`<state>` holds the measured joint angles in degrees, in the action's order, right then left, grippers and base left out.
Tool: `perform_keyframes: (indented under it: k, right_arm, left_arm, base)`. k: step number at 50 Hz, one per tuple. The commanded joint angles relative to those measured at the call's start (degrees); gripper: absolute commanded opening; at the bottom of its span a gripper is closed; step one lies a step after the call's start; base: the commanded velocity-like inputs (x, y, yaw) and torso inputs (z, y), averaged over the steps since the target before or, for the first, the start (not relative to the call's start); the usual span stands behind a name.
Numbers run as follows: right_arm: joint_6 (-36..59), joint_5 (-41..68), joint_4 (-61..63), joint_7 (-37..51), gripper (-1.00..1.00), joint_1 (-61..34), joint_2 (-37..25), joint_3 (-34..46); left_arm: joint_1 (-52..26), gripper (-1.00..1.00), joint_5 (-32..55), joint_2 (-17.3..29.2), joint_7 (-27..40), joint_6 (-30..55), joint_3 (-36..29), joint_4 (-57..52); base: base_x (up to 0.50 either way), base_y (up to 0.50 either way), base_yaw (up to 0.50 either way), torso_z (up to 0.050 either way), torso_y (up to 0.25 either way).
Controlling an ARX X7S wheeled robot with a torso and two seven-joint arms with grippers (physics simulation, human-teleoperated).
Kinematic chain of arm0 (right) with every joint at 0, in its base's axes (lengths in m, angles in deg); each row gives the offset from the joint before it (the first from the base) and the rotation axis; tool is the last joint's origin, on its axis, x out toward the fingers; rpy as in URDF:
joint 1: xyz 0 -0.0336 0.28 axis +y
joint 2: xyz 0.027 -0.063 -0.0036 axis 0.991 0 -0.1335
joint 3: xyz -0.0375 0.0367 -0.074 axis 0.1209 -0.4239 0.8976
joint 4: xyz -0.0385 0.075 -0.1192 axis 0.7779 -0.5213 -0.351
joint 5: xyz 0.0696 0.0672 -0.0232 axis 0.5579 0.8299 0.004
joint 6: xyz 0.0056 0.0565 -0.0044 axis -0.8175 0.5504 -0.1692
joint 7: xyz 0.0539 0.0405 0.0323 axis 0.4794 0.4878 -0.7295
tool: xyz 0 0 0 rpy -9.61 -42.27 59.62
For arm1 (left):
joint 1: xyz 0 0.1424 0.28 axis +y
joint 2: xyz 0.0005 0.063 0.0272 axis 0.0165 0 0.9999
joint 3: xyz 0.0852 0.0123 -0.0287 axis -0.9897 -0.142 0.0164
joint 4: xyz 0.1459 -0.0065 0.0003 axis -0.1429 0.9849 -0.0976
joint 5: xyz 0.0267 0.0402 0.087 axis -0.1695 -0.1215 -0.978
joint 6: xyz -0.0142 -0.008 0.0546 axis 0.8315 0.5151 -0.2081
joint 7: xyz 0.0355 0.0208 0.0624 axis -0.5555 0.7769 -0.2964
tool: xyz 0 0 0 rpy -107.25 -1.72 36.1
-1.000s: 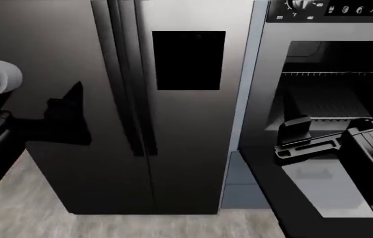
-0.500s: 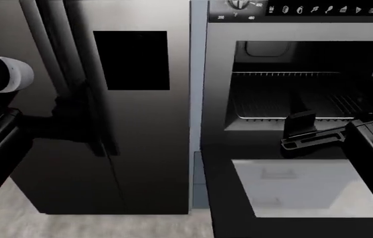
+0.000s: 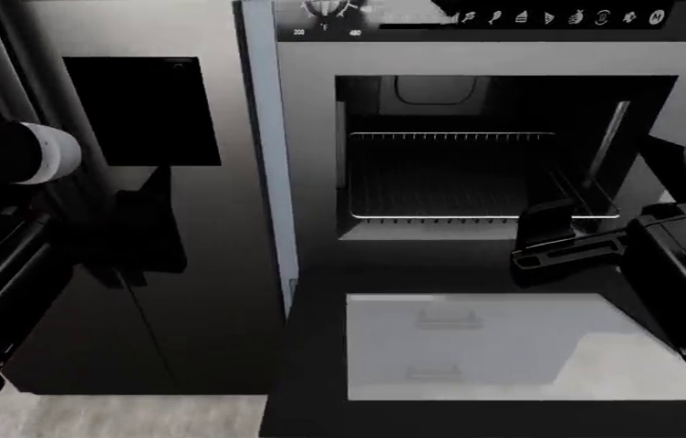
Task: Fully slide the oven rack out.
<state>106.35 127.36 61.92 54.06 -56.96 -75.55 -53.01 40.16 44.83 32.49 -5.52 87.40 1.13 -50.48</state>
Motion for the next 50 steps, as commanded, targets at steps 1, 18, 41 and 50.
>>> perform_keyframes:
  k: [1, 18, 41, 50]
  right_arm:
    - [0.7, -0.6, -0.8, 0.1, 1.0, -1.0, 0.4, 1.8]
    - [0.2, 0.1, -1.4, 0.7, 1.0, -1.4, 0.5, 2.6]
    - [-0.6, -2.7, -1.4, -1.4, 1.0, 0.4, 1.2, 3.1]
    - [-1.0, -2.5, -1.4, -1.1, 1.0, 0.0, 1.4, 3.5]
  left_arm:
    - [1.1, 1.0, -1.2, 0.1, -1.7, 0.1, 0.6, -0.4]
    - [3.1, 1.0, -3.9, -1.4, -2.9, -0.5, 0.7, -0.4]
    - [4.2, 1.0, -4.7, -0.5, -3.6, -1.1, 0.7, -0.9]
    - [4.5, 1.0, -4.4, 0.1, -3.3, -1.7, 1.0, -1.2]
  base:
    - [0.0, -0.5, 0.0, 0.0, 0.0]
    - [0.0, -0.5, 0.0, 0.0, 0.0]
    - [0.04, -0.41, 0.0, 0.0, 0.0]
    - [0.47, -0.03, 0.0, 0.0, 0.0]
